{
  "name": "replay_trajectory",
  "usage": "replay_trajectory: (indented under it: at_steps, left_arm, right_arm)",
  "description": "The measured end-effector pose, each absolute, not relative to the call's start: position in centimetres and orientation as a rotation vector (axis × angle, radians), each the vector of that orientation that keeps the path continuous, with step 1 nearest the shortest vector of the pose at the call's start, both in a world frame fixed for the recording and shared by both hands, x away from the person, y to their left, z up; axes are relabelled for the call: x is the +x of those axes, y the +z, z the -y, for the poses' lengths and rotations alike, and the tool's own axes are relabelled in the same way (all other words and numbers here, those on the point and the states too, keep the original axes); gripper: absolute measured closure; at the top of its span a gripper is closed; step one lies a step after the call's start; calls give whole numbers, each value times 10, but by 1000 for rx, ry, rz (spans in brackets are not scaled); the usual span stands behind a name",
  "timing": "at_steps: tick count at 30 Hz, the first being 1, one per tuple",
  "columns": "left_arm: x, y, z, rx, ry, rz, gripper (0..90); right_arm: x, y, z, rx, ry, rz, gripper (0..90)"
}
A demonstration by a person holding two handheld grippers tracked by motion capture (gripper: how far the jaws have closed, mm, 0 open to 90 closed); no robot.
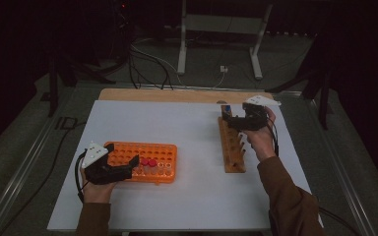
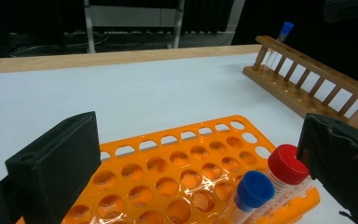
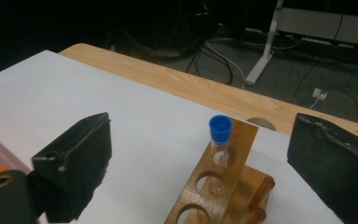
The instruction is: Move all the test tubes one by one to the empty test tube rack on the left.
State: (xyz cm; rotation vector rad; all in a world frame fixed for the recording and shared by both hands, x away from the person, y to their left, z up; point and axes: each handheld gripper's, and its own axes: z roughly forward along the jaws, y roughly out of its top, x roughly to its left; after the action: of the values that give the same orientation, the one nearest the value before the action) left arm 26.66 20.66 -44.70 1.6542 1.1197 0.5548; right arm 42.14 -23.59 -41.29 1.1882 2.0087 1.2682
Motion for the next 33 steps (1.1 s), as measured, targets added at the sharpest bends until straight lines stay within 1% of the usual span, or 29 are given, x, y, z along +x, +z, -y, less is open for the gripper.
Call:
replay_trajectory:
  at_steps: [2, 8, 15, 18, 24, 27, 33]
  left_arm:
    - [266, -447, -207, 1648, 555, -1120, 4]
    - [266, -447, -209, 1641, 551, -1122, 4]
    - [266, -448, -209, 1644, 544, -1122, 4]
    - [266, -448, -209, 1644, 543, -1123, 4]
    - [266, -448, -210, 1640, 545, -1123, 4]
    - [266, -448, -210, 1637, 544, -1126, 4]
    - [266, -448, -209, 1638, 544, -1123, 5]
  right_arm:
    - [427, -416, 236, 1203, 1263, -2012, 94]
    - [441, -428, 232, 1222, 1222, -2028, 217]
    - [456, -442, 230, 1264, 1144, -2013, 498]
    - [461, -445, 228, 1267, 1125, -2033, 573]
    - [470, -446, 218, 1271, 1089, -2066, 665]
    - [471, -446, 213, 1267, 1035, -2069, 741]
    - [470, -443, 218, 1286, 1042, -2045, 758]
